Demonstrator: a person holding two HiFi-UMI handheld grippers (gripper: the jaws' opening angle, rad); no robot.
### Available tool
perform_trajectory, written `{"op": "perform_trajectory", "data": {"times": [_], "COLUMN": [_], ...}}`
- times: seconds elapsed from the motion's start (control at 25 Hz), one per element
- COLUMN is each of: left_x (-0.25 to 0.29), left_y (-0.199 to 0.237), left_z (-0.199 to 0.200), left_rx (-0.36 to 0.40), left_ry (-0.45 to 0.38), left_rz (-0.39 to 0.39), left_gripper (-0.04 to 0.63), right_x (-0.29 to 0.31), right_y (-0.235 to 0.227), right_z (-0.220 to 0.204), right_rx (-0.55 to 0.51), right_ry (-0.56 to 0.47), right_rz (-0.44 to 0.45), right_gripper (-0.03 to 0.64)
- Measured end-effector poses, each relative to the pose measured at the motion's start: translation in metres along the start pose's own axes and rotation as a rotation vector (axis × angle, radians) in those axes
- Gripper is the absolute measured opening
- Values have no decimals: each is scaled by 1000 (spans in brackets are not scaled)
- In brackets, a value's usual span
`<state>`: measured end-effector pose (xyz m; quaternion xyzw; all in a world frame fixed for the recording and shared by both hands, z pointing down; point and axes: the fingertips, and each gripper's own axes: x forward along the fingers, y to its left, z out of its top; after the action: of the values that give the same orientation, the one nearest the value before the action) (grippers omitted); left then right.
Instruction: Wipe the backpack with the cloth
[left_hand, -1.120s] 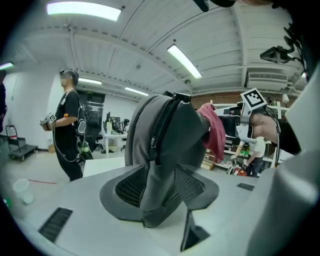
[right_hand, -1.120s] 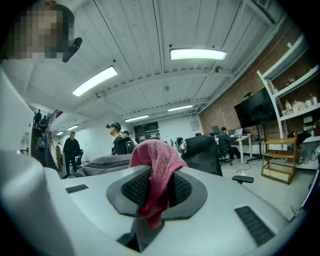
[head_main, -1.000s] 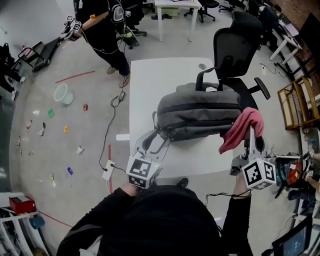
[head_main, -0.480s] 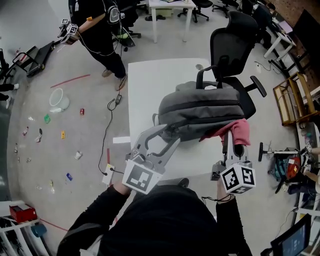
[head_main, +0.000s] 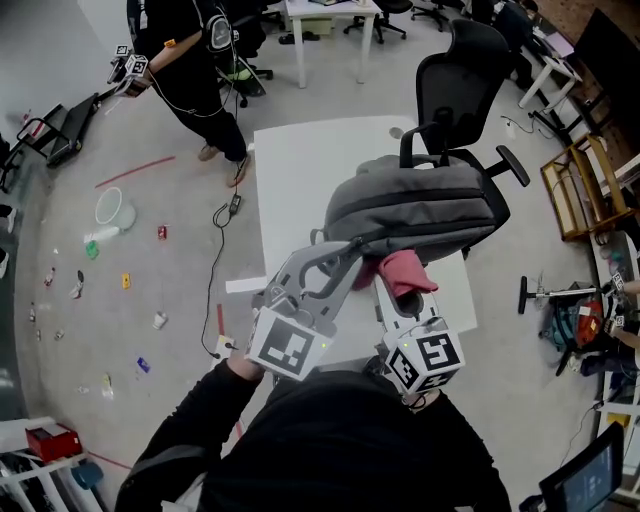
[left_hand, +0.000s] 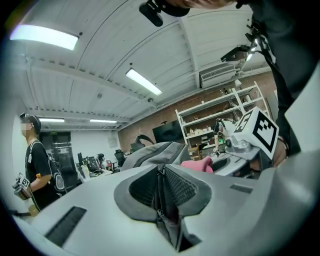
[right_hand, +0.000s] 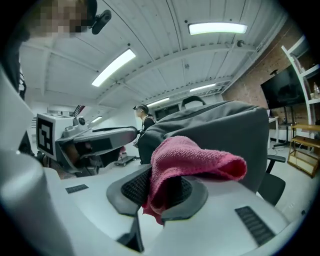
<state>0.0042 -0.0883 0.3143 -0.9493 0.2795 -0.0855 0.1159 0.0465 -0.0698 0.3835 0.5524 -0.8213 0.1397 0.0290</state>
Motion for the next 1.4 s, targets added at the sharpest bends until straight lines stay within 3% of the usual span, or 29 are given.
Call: {"op": "perform_trajectory", "data": {"times": [0.12,0.24,0.36,0.56,0.92,1.04,1.24,1.32,1.4], "left_x": [3,6,7,7,12,11,11,11,9], "left_y": [12,18,21,23,18,14,11,9,8], "left_z": [2,3,2,0,3,2,5,8,10], "left_rx": [-30,-67,-85,-134,-159,-160,-133,-125,-128], "left_ry": [12,43,66,71,88,94,103,112,119], "left_rz": [11,3,17,44,96,100,92,80,68], "left_gripper": [38,32,31,29,29,29,29,29,29], "right_x": [12,22,27,14,-52,-76,-84,-70,-44], "right_y": [26,58,67,7,-173,-213,-219,-198,-158], "right_z": [-13,-22,-19,13,48,53,44,33,25], "right_rx": [-44,-168,-269,-183,68,121,229,253,229], "right_ry": [55,95,88,9,-116,-156,-211,-192,-141], "right_rz": [102,223,255,138,-242,-339,-409,-377,-279], "right_gripper": [66,66,66,66,66,66,66,66,66]}}
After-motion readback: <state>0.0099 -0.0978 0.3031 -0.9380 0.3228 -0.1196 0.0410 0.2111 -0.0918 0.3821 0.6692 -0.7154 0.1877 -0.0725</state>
